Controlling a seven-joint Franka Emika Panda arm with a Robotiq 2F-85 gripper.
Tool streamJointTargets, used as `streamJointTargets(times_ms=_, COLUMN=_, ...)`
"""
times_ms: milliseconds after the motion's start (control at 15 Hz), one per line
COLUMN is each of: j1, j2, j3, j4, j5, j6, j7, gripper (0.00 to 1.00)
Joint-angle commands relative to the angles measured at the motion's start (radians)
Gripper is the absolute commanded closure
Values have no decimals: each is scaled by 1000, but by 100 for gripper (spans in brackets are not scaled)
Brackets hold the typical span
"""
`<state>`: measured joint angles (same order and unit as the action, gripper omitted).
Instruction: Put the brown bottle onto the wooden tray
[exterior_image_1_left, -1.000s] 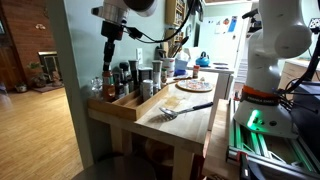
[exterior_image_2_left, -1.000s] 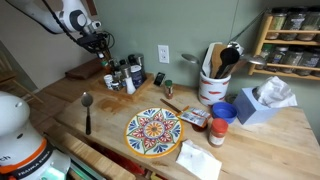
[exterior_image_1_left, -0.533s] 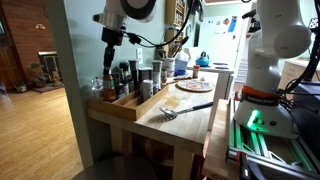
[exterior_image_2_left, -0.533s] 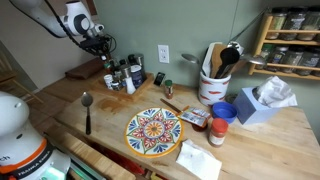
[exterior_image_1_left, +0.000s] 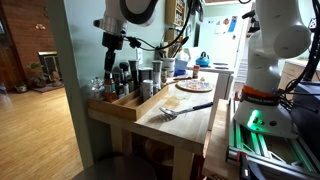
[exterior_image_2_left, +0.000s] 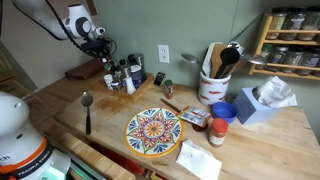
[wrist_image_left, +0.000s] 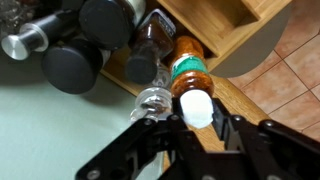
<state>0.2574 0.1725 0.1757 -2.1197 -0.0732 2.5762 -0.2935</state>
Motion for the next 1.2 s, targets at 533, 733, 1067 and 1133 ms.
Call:
streamJointTargets(times_ms=533, j1=-40, j2=-46, j3=54, j4=-9, j5=36, j6=15, j7=-56, gripper=12)
streamJointTargets(times_ms=733, j1=-60, j2=-136, j3=81, j4=-25, j5=157, j6=-51, j7=-152, gripper=0)
streamJointTargets(times_ms=1067, j1=-93, j2=-328, j3=-1, j4=-82, j5=149, j6=-278, j7=-125, gripper=0)
streamJointTargets(times_ms=1133, j1=-104, j2=-364, j3=-22, j4=-90, j5=138, j6=-325, j7=-120, gripper=0)
